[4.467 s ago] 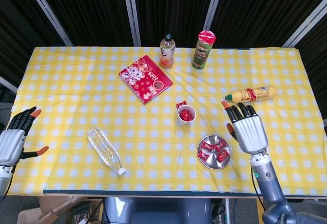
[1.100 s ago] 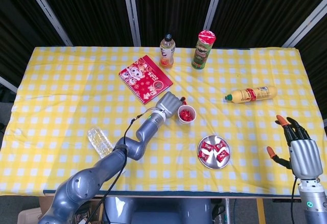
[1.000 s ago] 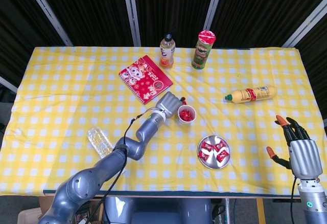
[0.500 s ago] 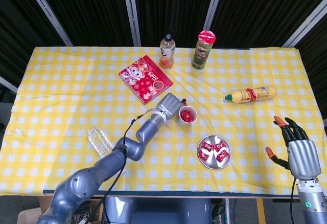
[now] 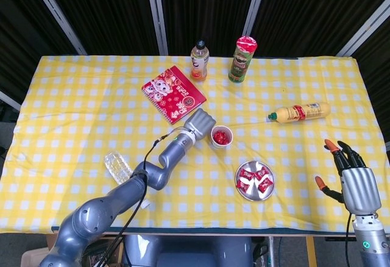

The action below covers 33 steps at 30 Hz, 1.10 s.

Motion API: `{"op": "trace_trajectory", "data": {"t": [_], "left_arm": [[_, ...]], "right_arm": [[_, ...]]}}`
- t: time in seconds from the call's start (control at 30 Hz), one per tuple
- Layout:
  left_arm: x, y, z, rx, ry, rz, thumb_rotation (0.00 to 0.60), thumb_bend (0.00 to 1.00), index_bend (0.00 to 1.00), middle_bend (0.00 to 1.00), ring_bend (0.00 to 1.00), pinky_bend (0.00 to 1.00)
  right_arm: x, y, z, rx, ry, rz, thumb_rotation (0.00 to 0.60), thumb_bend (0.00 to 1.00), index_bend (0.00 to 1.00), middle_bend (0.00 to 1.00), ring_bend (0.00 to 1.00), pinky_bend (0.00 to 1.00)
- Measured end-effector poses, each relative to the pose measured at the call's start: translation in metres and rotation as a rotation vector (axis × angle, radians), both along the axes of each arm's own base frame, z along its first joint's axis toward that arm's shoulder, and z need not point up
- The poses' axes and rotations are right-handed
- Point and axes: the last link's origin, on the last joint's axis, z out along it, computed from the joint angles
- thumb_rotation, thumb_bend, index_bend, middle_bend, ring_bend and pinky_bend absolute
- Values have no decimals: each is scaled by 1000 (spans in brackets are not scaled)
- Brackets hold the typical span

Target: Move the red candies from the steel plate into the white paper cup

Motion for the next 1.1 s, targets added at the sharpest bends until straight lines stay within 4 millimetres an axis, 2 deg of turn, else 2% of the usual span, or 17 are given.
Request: {"op": "trace_trajectory", "data": {"t": [0.53,0.87,0.97,1.1], "left_arm": [[-5,-1,33,29,-63,-33,600,505,483,913,907,862],[17,-6,79,69,-152,-90,600,413,462,911,907,862],[26,-15,88,56,-177,-109,600,396,457,907,907,862],[37,-29,89,30,-195,-134,600,382,457,906,907,862]], "right_arm": [[1,2,-3,3,16,9,600,326,108,250,129,222],[3,3,-5,5,22,17,600,325,109,250,129,222],[3,2,-6,7,25,18,600,325,114,250,129,222],[5,2,-8,11,27,24,600,325,115,250,129,222]]}}
